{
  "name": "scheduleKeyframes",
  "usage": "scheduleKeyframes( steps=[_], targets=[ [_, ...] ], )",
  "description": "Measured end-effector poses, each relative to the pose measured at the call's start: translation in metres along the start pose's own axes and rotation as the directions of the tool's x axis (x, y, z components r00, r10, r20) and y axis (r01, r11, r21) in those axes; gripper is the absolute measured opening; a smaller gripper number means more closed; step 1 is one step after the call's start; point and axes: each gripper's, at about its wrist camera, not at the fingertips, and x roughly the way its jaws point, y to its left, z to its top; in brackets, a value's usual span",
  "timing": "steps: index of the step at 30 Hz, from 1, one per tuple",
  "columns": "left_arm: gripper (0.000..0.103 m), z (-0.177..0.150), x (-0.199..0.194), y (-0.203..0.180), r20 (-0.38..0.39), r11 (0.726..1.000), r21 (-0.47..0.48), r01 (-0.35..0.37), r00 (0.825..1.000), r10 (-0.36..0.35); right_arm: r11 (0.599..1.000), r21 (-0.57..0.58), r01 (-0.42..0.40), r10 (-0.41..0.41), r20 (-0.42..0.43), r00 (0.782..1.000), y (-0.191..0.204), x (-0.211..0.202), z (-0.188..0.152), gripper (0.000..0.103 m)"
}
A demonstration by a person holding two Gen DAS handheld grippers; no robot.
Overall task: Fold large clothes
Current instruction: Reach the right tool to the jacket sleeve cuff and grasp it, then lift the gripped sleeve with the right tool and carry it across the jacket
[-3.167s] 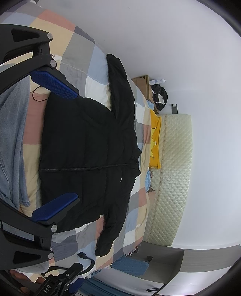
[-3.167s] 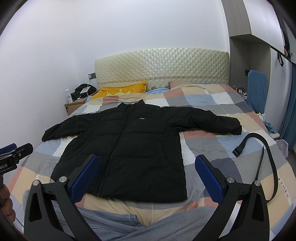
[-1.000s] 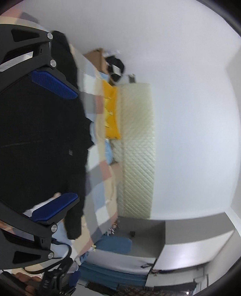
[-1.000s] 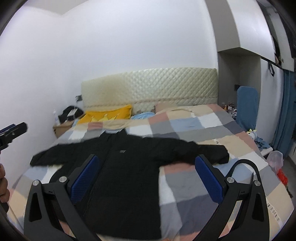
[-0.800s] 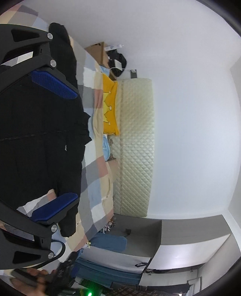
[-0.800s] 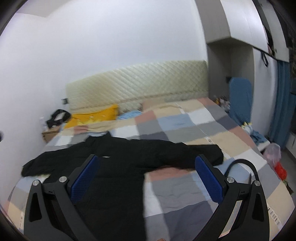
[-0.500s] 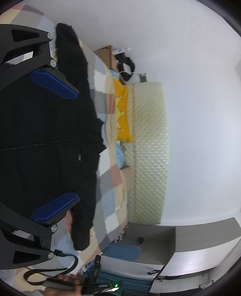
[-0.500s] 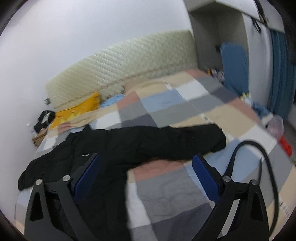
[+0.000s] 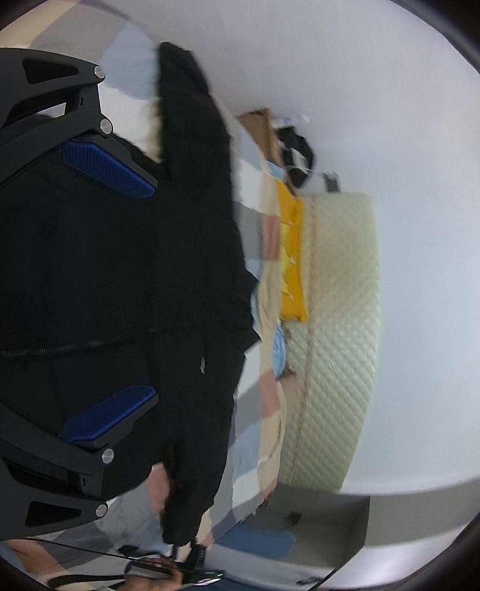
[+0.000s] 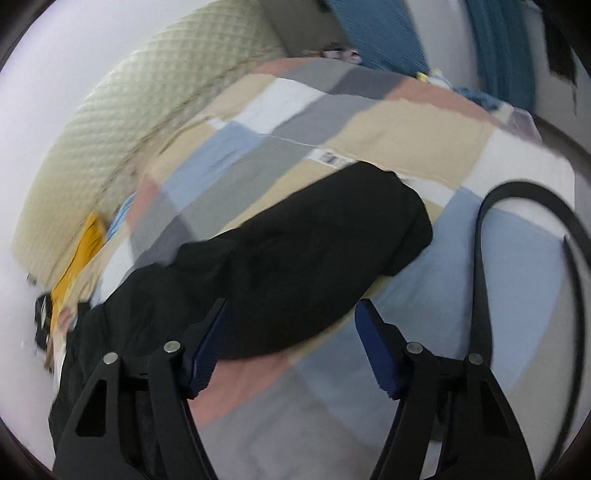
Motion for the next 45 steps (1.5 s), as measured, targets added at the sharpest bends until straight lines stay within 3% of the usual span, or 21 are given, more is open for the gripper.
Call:
scheduleKeyframes(
  steps=[2, 5, 7, 15, 24, 29, 37, 45],
  targets=[
    [0.102, -0.003, 0.012, 0.01, -0.029, 0.999, -0.032, 0.005, 1.0, -0.006, 0.995, 0.089, 0.045, -0.047, 0.023, 0.999, -0.015, 0.017, 0.003, 0.069],
    [0.102, -0.011, 0.036, 0.016, -0.105, 1.0, -0.027, -0.004, 0.994, 0.001, 0.967, 0.253, 0.045, -0.06, 0.053, 0.997, -0.04, 0.038, 0.004, 0.069],
    [0.102, -0.02, 0.048, 0.015, -0.14, 1.0, -0.013, -0.017, 0.99, 0.015, 0.954, 0.299, 0.03, -0.054, 0.072, 0.996, -0.046, 0.051, 0.004, 0.069],
    [0.102, -0.031, 0.072, 0.005, -0.177, 1.0, 0.018, -0.013, 0.984, 0.016, 0.958, 0.284, -0.026, -0.02, 0.155, 0.988, -0.036, 0.091, 0.019, 0.071],
    [0.102, -0.03, 0.076, 0.006, -0.15, 0.998, 0.008, -0.061, 0.987, 0.062, 0.974, 0.219, -0.061, 0.01, 0.229, 0.973, -0.043, 0.094, 0.044, 0.03],
    [0.102, -0.026, 0.074, 0.006, -0.124, 0.996, 0.004, -0.084, 0.989, 0.084, 0.984, 0.177, 0.006, -0.053, 0.26, 0.964, -0.03, 0.082, 0.066, 0.011],
    [0.102, -0.022, 0.085, 0.01, -0.144, 0.994, -0.007, -0.112, 0.983, 0.11, 0.971, 0.218, 0.096, -0.153, 0.265, 0.952, -0.033, 0.079, 0.096, 0.007],
    [0.102, -0.026, 0.09, 0.014, -0.126, 0.99, 0.031, -0.139, 0.982, 0.142, 0.972, 0.203, 0.118, -0.171, 0.269, 0.948, -0.024, 0.066, 0.101, 0.007]
  ],
)
